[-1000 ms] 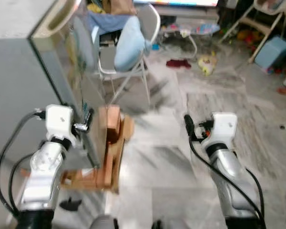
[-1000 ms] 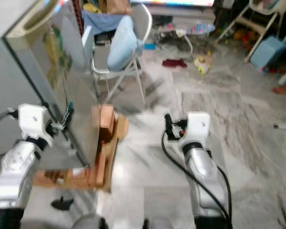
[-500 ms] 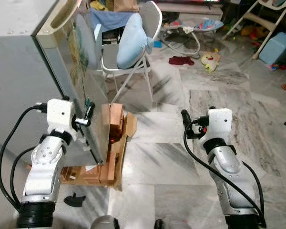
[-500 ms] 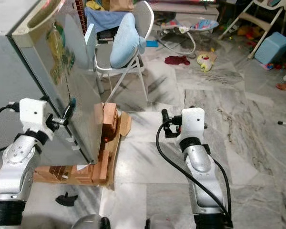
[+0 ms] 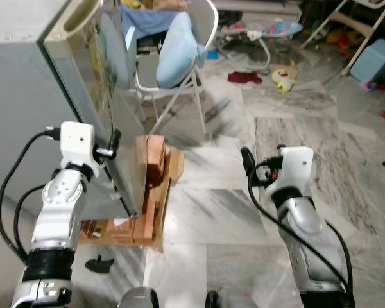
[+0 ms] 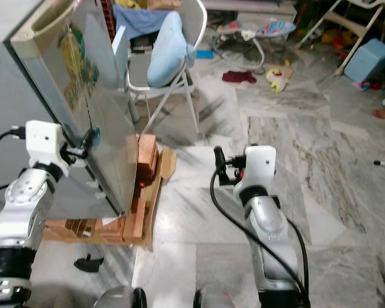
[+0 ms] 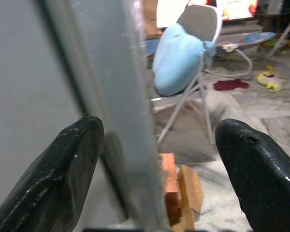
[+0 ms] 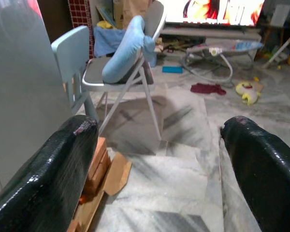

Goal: Restocking fridge

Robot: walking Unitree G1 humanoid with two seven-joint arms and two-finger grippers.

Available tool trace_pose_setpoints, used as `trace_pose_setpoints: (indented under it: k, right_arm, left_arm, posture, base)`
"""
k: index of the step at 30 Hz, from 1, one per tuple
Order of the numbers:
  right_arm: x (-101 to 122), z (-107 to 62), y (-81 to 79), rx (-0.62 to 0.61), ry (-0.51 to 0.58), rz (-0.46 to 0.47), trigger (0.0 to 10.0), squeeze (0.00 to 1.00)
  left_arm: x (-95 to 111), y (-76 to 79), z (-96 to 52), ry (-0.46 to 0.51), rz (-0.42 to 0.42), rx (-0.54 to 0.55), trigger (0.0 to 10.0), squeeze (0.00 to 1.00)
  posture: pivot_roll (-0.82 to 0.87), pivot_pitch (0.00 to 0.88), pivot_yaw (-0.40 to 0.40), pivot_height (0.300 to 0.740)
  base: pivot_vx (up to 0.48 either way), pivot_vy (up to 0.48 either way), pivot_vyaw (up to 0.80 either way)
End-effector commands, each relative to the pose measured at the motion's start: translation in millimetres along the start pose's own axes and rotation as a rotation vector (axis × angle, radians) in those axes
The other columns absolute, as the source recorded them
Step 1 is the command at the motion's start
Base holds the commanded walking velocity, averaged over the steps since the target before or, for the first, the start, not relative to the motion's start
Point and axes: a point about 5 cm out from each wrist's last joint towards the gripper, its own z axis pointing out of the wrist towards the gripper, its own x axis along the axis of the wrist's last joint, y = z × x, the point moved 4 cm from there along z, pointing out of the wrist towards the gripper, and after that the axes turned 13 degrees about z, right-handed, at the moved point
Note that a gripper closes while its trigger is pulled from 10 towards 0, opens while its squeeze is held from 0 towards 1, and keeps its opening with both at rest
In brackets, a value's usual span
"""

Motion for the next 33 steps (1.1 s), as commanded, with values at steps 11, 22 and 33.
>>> trace_pose_setpoints:
  k: [11,22,33]
  right_arm:
    - [4,3.2,-10.3,0.019,0.009,-0.004,10.0,0.0]
    - [8,2.1,-5.8,0.0,0.02,-0.034,10.0,0.0]
    - [8,-7.7,0.8,-0.052,0.026,-0.048,10.0,0.0]
  left_arm:
    - [-2,-1.2,13.5,-0.007,-0.021,-0.008,10.0,0.0]
    - [5,18.2,35.1,0.009,-0.014,-0.06,10.0,0.0]
    - [6,-0.7,53.1,-0.039,-0.009,0.05,10.0,0.0]
  posture:
    - [-0.03,0.095,-0.045,0.74]
    - [-0.08,0.103,-0.029,0.74]
    - [-0.12,0.116,-0.003,0.74]
  base:
    - [0.0,0.0,0.0]
    - [0.0,0.0,0.0]
    - [0.0,0.0,0.0]
